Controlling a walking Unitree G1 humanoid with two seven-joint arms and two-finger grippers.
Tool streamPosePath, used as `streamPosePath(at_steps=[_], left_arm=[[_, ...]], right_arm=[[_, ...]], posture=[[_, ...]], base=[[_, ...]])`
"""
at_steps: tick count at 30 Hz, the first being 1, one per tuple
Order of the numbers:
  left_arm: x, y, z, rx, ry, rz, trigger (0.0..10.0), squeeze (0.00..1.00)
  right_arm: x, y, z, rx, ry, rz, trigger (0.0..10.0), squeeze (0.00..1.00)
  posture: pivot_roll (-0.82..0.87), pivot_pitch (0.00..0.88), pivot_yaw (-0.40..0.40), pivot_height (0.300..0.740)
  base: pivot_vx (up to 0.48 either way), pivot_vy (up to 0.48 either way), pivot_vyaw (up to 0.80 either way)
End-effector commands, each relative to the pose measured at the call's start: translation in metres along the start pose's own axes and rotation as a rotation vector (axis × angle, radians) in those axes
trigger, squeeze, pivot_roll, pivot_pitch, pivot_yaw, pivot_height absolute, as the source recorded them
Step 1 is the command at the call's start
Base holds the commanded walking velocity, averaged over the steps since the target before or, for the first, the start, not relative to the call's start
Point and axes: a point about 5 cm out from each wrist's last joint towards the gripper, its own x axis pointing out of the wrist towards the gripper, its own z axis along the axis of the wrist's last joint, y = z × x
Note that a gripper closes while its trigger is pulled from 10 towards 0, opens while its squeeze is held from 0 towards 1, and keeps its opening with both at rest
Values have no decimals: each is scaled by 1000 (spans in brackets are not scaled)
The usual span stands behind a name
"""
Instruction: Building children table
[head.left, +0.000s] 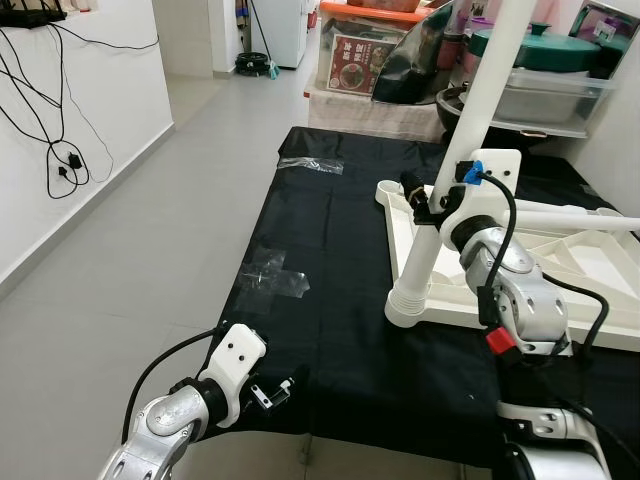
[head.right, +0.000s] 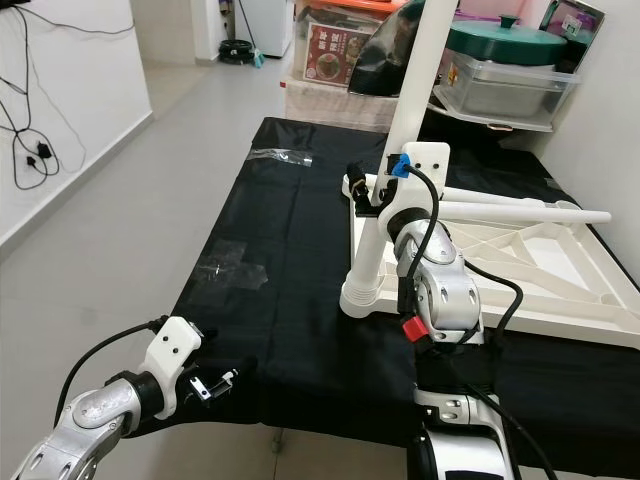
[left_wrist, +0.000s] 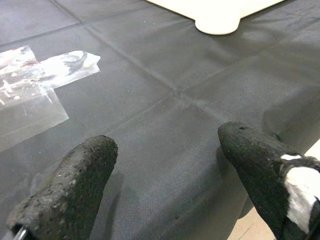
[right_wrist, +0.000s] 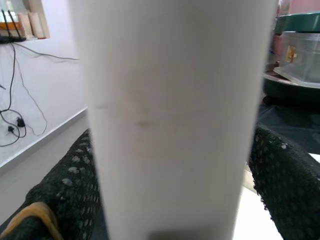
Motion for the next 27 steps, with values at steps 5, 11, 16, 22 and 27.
streamPosePath(at_steps=[5,11,16,22,27], left_arm=[[1,-4,0,10,4,-20,10000,0],[1,-4,-1,10,5,-23,10000,0],[1,-4,-1,10,7,-29,10000,0],[1,-4,-1,10,10,-35,10000,0],[2,-5,-2,9,9,-40,10000,0]], right_arm=[[1,-7,1,23,10,14,10000,0],[-1,-13,6,15,17,79,10000,0],[-6,-14,9,-8,20,128,10000,0],[-10,-17,12,-54,39,205,10000,0],[-10,-19,14,-71,51,243,10000,0]], posture=[[12,0,-84,740],[7,0,-76,740],[0,0,-67,740],[-7,0,-64,740],[-9,0,-64,740]], base=[[0,0,0],[0,0,0],[0,0,0],[0,0,0],[0,0,0]])
